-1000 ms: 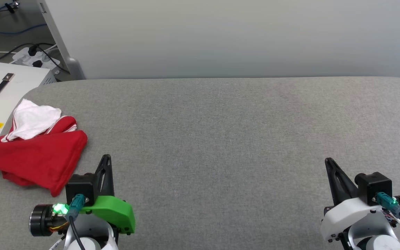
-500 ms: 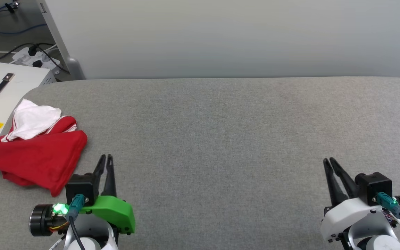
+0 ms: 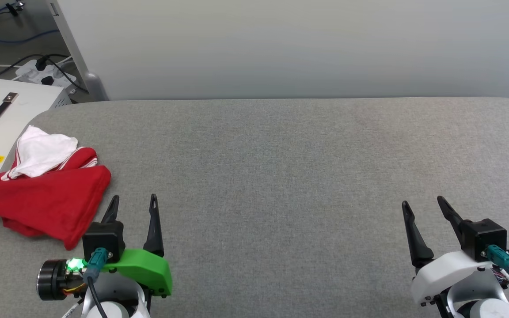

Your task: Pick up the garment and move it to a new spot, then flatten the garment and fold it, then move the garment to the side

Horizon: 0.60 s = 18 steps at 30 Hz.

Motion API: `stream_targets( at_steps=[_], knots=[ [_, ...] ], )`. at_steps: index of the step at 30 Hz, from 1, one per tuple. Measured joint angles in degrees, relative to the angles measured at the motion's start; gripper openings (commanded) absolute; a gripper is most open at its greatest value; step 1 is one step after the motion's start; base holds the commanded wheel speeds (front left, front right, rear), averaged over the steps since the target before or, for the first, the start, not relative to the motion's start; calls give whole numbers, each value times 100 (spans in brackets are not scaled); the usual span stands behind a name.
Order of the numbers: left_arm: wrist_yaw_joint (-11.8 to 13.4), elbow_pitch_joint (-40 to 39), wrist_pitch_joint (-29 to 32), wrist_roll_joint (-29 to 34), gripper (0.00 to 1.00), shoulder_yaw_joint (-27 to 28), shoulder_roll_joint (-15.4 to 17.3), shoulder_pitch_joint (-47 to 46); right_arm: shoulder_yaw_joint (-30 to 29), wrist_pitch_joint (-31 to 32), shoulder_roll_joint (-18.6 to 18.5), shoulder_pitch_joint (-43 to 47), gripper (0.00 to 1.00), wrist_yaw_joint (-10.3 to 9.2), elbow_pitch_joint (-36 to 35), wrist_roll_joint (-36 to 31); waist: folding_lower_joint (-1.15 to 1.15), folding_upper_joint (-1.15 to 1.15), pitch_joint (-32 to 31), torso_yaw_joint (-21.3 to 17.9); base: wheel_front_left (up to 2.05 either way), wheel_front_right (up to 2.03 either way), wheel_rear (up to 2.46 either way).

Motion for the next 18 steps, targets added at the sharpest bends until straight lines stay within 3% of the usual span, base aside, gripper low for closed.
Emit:
stream_targets(
  at_steps=[18],
  knots=[
    [59,-37,-221,-138,100,-49,0,2,-57,-226,0,12,100,1,-120,342,0,0,-22,-1,0,0,0]
  ],
)
